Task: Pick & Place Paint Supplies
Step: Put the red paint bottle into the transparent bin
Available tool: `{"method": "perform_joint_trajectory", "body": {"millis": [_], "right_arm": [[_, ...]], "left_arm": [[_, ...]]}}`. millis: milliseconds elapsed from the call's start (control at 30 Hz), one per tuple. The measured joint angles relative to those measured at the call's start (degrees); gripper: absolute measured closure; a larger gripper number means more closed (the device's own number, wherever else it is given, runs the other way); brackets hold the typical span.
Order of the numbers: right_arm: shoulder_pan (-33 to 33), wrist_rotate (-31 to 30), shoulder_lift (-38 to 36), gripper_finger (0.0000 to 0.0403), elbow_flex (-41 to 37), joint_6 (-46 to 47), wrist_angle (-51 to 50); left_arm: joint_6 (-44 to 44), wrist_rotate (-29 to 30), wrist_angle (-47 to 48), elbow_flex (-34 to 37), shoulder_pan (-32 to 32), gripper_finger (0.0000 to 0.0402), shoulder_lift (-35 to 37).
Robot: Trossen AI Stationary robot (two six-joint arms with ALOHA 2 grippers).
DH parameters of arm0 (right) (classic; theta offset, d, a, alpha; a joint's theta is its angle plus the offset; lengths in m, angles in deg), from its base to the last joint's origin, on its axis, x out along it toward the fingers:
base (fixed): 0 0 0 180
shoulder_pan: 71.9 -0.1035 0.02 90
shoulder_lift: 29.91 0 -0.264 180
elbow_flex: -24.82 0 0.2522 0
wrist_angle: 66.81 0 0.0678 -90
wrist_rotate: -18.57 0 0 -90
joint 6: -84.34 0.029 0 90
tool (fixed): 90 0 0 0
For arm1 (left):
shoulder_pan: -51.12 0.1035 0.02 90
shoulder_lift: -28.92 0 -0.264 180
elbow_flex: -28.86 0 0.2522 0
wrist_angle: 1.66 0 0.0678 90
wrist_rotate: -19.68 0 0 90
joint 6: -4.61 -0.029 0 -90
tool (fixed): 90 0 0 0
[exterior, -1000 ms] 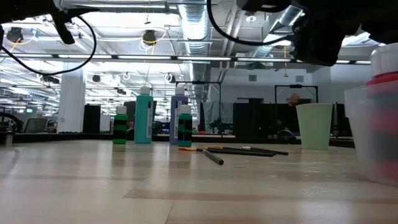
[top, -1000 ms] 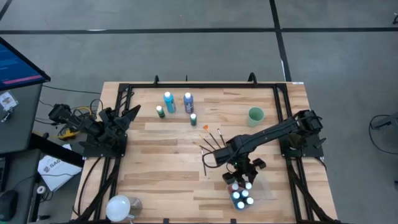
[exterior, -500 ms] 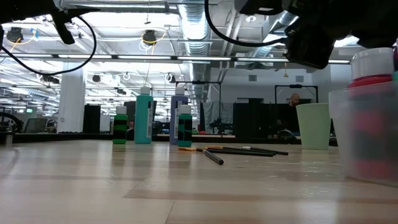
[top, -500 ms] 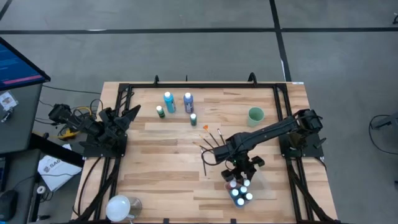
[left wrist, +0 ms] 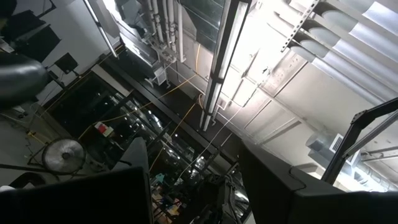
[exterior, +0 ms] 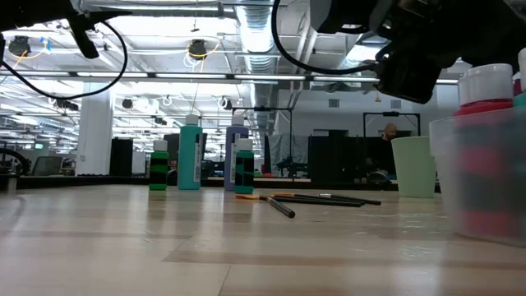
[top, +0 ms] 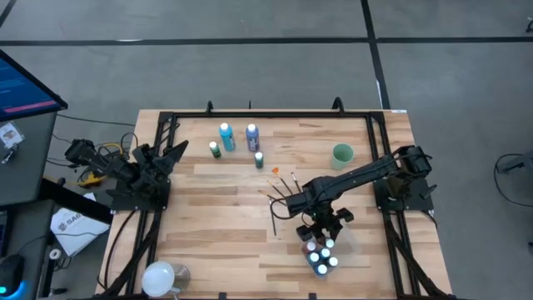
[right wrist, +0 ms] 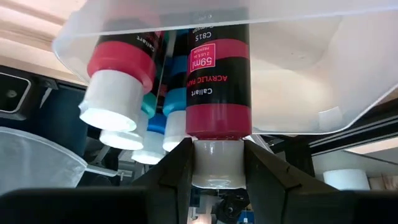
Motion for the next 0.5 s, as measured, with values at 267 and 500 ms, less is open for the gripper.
{"method": "perform_joint_trajectory", "body": {"millis": [267,500], "right_arm": [[1.7,0.4,0.0,0.0290,0.0,-0.2,0.1],[3.7,2.3,0.0,0.0290,0.0,-0.4,0.0]], "left_arm": [[0.0,0.0,0.0,0.0,0.0,0.0270,0.0],[0.0,0.0,0.0,0.0,0.0,0.0270,0.0]]}}
